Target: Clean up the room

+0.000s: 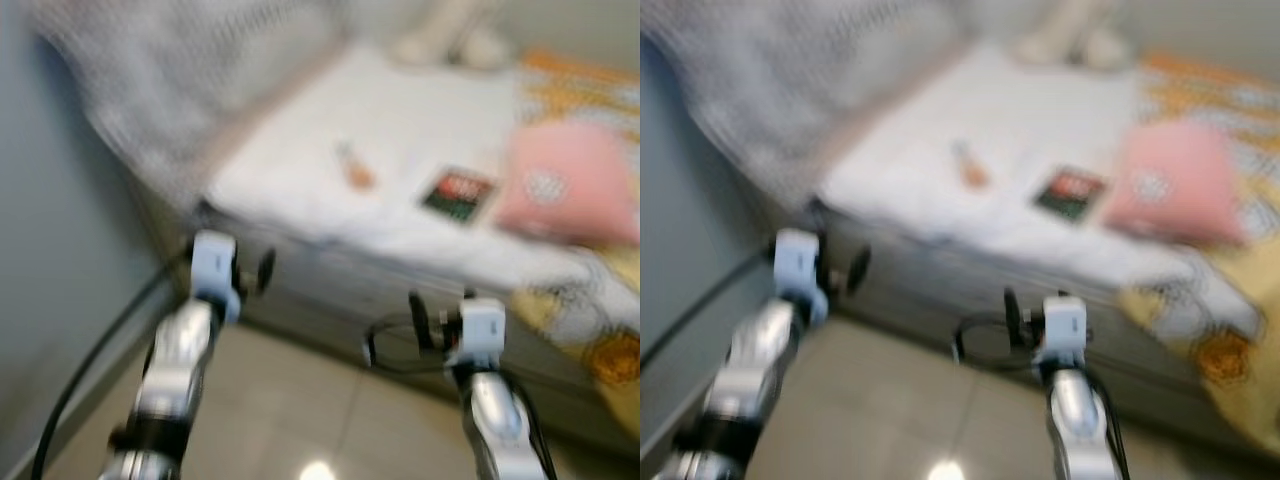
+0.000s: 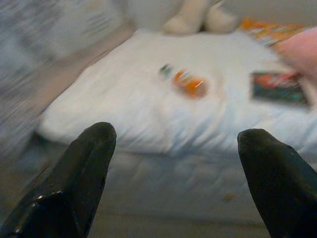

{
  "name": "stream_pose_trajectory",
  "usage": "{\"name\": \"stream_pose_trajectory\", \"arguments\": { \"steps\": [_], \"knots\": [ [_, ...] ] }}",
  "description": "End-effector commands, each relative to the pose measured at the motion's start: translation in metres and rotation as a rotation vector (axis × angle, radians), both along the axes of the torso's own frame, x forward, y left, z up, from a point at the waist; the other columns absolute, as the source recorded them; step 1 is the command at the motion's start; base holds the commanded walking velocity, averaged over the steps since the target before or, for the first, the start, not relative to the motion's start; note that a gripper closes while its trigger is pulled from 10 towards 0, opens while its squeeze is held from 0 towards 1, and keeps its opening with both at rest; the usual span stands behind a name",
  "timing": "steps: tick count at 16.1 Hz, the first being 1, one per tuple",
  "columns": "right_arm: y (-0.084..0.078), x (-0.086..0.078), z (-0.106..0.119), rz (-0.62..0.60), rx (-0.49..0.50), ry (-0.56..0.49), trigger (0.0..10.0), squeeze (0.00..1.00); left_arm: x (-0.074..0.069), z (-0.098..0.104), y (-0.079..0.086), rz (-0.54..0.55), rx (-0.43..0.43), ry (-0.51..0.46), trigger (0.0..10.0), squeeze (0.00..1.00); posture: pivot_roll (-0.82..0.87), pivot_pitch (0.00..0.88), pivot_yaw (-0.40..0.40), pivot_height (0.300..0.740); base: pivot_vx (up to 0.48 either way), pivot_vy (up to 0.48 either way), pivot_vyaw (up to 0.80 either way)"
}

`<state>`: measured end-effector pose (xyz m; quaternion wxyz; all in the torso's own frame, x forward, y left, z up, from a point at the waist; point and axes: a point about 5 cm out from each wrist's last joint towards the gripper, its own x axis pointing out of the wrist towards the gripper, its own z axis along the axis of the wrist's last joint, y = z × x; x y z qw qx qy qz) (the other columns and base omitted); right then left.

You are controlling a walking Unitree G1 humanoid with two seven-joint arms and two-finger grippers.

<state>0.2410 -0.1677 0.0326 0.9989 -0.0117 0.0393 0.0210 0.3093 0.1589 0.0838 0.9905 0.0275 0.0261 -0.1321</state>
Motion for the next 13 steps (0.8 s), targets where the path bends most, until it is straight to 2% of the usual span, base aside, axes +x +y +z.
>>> {"name": "stream_pose_trajectory", "arguments": {
  "steps": [1,2,5,13],
  "knots": [
    [-0.005,0.003,0.002,-0.02,-0.016,-0.003,10.0,0.0,0.004,0.001,-0.005,-0.002,-0.004,-0.006,10.0,0.0,0.0,0.0,0.014,0.735,0.48,0.0,-0.78],
    [-0.006,0.003,0.002,-0.021,-0.018,-0.003,10.0,0.0,0.005,0.002,-0.004,0.006,-0.004,-0.008,10.0,0.0,0.0,0.0,0.014,0.735,0.48,0.0,-0.78],
    [-0.01,0.003,0.0,-0.046,0.012,0.008,10.0,0.0,0.011,0.006,-0.006,0.014,-0.003,-0.02,10.0,0.0,-0.02,0.0,0.018,0.735,0.48,0.0,0.0],
    [-0.008,0.0,-0.002,-0.017,0.003,0.014,10.0,0.0,0.017,0.004,0.001,0.088,-0.026,-0.002,10.0,0.0,-0.02,0.0,0.018,0.735,0.48,0.0,0.0]
  ]
}}
